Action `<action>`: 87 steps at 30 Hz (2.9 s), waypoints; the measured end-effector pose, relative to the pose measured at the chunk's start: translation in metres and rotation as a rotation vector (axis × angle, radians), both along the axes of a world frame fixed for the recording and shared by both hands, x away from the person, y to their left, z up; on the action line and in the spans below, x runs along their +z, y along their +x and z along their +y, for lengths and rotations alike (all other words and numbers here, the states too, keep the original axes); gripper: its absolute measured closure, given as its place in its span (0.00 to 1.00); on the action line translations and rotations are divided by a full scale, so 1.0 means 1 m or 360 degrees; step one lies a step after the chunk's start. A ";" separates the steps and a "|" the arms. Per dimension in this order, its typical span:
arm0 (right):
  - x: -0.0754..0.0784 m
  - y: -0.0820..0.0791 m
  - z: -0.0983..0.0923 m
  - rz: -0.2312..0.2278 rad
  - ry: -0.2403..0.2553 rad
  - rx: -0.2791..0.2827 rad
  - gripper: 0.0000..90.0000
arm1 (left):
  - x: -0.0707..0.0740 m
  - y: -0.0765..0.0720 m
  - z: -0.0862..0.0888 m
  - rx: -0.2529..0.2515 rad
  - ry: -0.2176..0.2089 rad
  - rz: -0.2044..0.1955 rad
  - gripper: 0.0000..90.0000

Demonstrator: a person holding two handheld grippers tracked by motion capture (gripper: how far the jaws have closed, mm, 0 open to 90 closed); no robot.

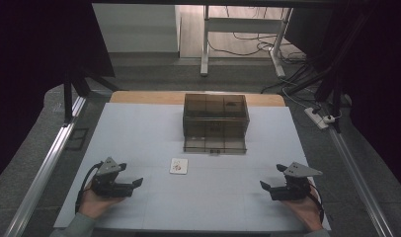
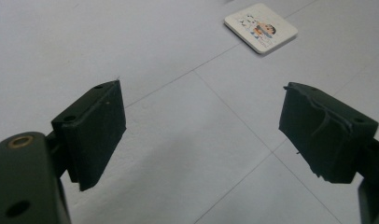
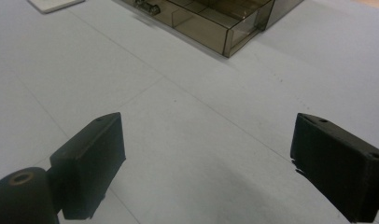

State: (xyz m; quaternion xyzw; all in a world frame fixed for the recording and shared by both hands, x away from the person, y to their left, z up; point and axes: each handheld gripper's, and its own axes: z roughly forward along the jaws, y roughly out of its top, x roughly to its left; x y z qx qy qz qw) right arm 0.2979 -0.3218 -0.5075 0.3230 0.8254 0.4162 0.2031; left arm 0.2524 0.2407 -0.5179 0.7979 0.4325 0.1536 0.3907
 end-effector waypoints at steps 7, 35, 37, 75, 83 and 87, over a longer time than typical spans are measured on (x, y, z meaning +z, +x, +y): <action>0.000 -0.002 0.000 -0.0002 0.0029 0.0027 0.13 | 0.000 0.000 0.002 0.0009 -0.0003 -0.0001 0.16; 0.000 -0.003 0.000 0.0002 0.0018 0.0052 0.15 | 0.005 0.002 0.000 -0.0036 0.0031 -0.0038 0.18; 0.000 -0.003 0.001 0.0006 0.0016 0.0053 0.15 | 0.006 0.003 -0.001 -0.0055 0.0041 -0.0045 0.18; -0.002 -0.001 0.006 0.0023 -0.0009 0.0079 0.16 | 0.022 0.040 -0.038 -0.0244 0.0104 -0.0041 0.20; -0.002 -0.001 0.006 0.0018 -0.0004 0.0077 0.17 | 0.025 0.050 -0.051 -0.0274 0.0132 -0.0047 0.21; -0.002 -0.001 0.006 0.0023 0.0001 0.0091 0.17 | 0.025 0.055 -0.057 -0.0289 0.0134 -0.0057 0.21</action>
